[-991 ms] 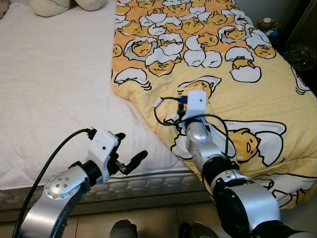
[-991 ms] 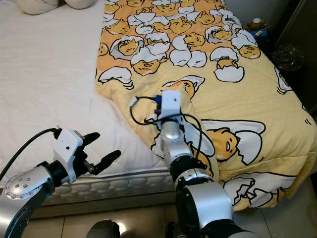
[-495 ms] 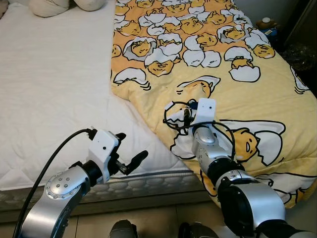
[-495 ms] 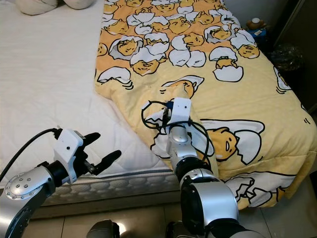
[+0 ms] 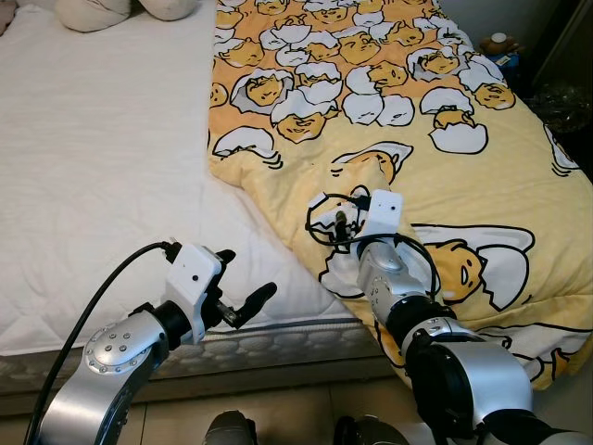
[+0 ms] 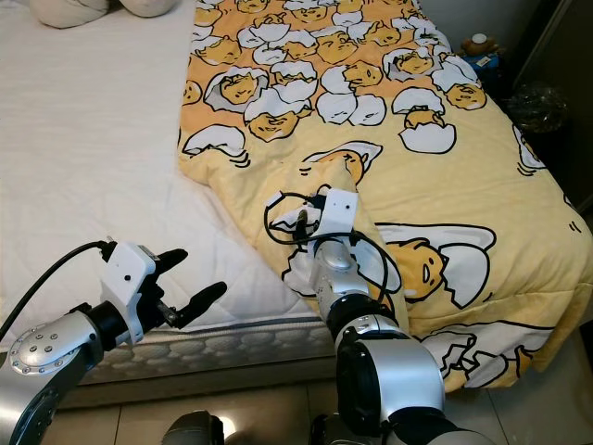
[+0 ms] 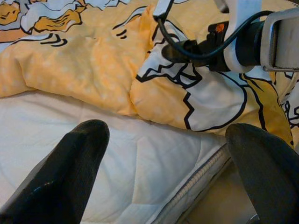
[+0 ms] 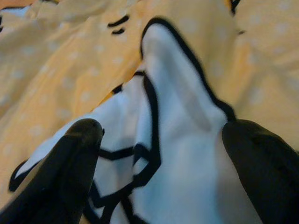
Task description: Clean up the room
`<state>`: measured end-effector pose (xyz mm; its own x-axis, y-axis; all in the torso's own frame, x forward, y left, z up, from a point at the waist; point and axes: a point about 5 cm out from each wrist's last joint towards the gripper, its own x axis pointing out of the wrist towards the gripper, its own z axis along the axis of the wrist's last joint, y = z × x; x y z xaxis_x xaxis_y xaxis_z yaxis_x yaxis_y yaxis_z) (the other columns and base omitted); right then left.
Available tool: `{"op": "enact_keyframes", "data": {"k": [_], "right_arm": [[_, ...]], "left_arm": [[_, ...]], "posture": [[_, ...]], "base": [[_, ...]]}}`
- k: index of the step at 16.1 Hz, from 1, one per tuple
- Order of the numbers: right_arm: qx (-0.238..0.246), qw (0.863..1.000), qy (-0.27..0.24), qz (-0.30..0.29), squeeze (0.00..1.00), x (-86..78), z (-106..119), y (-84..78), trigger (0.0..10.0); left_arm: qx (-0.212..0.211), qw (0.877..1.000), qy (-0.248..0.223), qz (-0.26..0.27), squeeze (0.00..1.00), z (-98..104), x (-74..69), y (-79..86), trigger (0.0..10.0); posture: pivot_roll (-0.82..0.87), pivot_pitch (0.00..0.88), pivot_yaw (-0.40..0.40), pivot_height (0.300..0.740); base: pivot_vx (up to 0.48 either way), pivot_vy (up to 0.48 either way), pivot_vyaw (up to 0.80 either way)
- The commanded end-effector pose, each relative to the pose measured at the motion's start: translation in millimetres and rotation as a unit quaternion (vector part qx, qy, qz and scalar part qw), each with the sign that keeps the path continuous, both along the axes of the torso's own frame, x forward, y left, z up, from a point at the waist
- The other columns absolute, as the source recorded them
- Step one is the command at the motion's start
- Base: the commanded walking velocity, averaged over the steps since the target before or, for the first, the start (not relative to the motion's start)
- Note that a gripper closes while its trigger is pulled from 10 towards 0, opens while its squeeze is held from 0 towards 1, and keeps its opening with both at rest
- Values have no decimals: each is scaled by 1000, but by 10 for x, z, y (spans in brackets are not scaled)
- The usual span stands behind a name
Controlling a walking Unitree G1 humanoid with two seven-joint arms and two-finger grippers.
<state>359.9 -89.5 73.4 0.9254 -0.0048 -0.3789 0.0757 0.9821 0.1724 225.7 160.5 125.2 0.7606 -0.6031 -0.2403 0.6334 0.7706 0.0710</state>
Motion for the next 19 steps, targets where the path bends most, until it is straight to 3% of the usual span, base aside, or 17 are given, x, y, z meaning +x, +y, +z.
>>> {"op": "enact_keyframes", "data": {"k": [1, 2, 3, 4, 8, 9, 19], "right_arm": [[9, 1000, 12, 18, 1000, 3, 7, 74, 10000], [6, 999, 21, 25, 1000, -14, -25, 79, 10000], [4, 999, 26, 25, 239, -21, -38, 75, 10000], [6, 999, 35, 26, 0, -36, -66, 71, 10000], [20, 998, 62, 23, 0, -96, -165, 59, 10000], [21, 998, 62, 23, 0, -98, -168, 61, 118], [48, 995, 63, 69, 0, -169, -220, 232, 0]], "left_arm": [[3, 1000, 0, -4, 0, 3, -31, -9, 10000], [3, 1000, 0, -5, 0, 3, -31, -12, 10000], [3, 1000, 0, -6, 0, 3, -31, -13, 10000], [3, 1000, 0, -6, 0, 3, -30, -14, 10000], [4, 1000, 0, -7, 0, 1, -28, -17, 10000], [4, 1000, 0, -7, 0, 2, -27, -16, 10000], [4, 1000, 0, -9, 0, 2, -8, -25, 10000]], "posture": [[219, 131, 25, 740], [220, 131, 25, 740], [220, 131, 25, 740], [220, 131, 25, 740], [225, 126, 24, 740], [226, 125, 24, 740], [216, 124, 27, 740]], "base": [[0, 0, 0], [0, 0, 0], [0, 0, 0], [0, 0, 0], [0, 0, 0], [0, 0, 0], [0, 0, 0]]}}
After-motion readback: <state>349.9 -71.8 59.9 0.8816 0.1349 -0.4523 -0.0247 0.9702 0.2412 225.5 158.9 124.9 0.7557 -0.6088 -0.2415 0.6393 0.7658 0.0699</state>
